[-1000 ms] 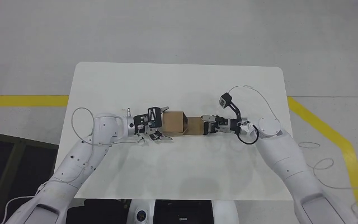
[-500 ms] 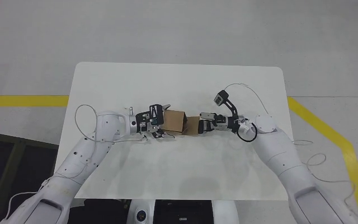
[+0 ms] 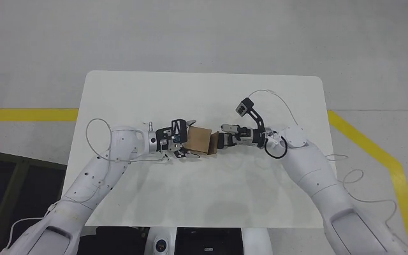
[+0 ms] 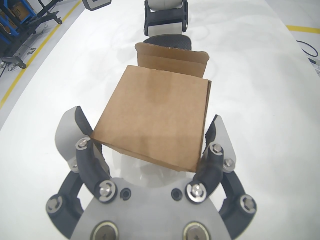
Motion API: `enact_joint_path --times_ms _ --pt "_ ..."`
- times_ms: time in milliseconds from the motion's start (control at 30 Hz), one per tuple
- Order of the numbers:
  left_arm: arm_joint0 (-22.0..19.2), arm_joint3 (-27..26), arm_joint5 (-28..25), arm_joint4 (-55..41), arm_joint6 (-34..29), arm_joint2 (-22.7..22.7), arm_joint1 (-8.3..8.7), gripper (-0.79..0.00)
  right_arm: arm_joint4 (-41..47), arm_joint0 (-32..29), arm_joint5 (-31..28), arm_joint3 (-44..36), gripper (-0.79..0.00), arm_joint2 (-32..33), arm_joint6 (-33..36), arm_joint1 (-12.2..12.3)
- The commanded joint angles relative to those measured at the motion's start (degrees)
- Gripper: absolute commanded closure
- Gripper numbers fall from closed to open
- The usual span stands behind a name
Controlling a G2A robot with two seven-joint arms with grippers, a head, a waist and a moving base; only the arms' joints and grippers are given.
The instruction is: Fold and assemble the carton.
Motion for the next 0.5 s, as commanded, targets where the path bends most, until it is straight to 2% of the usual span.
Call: enact_joint_path --times_ms 0,233,267,333,467 --pt "-0.02 0.01 -0.09 -0.12 -0.1 -0.02 0.01 -0.785 -1.38 0.24 -0.31 -0.15 -0.785 -0.12 -0.3 -0.03" --pt "-0.02 0.03 -0.4 -0.21 -0.48 -0.04 0.05 -0.785 -6.0 -0.02 -0.7 -1.97 -0.785 0.48 -1.73 0.38" --pt "-0.01 0.03 -0.43 -0.26 -0.53 -0.04 0.05 -0.785 -6.23 -0.2 -0.63 -2.3 -0.603 0.62 -1.79 0.44" --pt "0.04 -0.03 -0.38 -0.31 -0.61 -0.01 0.04 -0.785 -6.54 -0.53 -0.64 -2.93 -0.428 0.89 -2.05 0.51" --pt "0.05 -0.06 -0.49 -0.38 -0.61 0.06 0.04 -0.785 -6.82 -1.05 -0.46 -3.77 -0.459 1.29 -2.53 0.57"
